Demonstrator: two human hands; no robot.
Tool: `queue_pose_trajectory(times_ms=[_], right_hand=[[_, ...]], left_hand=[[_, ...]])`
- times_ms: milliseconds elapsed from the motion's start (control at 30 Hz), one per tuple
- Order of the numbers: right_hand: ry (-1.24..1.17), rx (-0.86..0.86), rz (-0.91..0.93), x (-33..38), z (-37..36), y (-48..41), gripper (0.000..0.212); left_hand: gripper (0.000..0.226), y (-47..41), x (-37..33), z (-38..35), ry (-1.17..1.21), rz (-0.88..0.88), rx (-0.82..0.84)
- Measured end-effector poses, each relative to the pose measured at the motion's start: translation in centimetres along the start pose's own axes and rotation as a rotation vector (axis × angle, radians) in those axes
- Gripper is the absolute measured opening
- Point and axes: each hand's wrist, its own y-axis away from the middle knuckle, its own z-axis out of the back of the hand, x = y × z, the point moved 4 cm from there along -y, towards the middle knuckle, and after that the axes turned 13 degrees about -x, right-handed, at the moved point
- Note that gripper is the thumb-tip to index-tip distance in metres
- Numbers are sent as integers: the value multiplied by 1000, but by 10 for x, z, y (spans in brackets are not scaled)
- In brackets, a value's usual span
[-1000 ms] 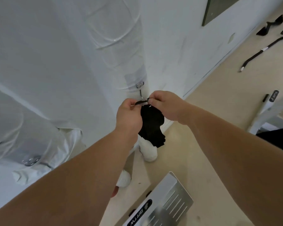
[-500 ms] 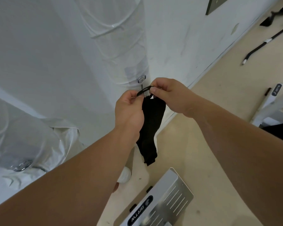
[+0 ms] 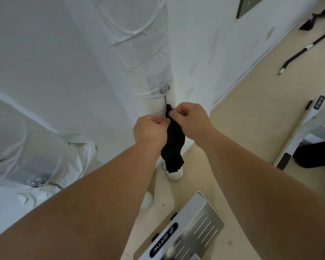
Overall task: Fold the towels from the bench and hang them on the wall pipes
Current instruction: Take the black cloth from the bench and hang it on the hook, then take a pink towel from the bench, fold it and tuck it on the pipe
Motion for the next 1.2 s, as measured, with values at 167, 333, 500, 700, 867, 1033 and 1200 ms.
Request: queue_pose_trajectory(times_ms=[167, 333, 500, 700, 867, 1033, 1200], right_hand=[[-59, -227, -116, -5, 35, 44, 36], [-46, -143, -235, 11, 47, 118, 33], [-31, -148, -239, 54, 57, 211, 28], [270, -120, -123, 88, 80, 351, 29], [459, -127, -128, 90, 106, 475, 29], [624, -94, -203, 65, 140, 580, 27], [689, -124, -324, 27, 190, 652, 31]], left_hand=[[23, 26, -2, 47, 46, 0, 8], [22, 70, -11, 111, 59, -42, 99], [25, 120, -11, 196, -33, -182, 218], [32, 189, 16, 293, -235, -437, 346], [30, 253, 64, 343, -311, -592, 458], [35, 324, 112, 352, -435, -717, 622], [38, 402, 134, 328, -535, -768, 798]])
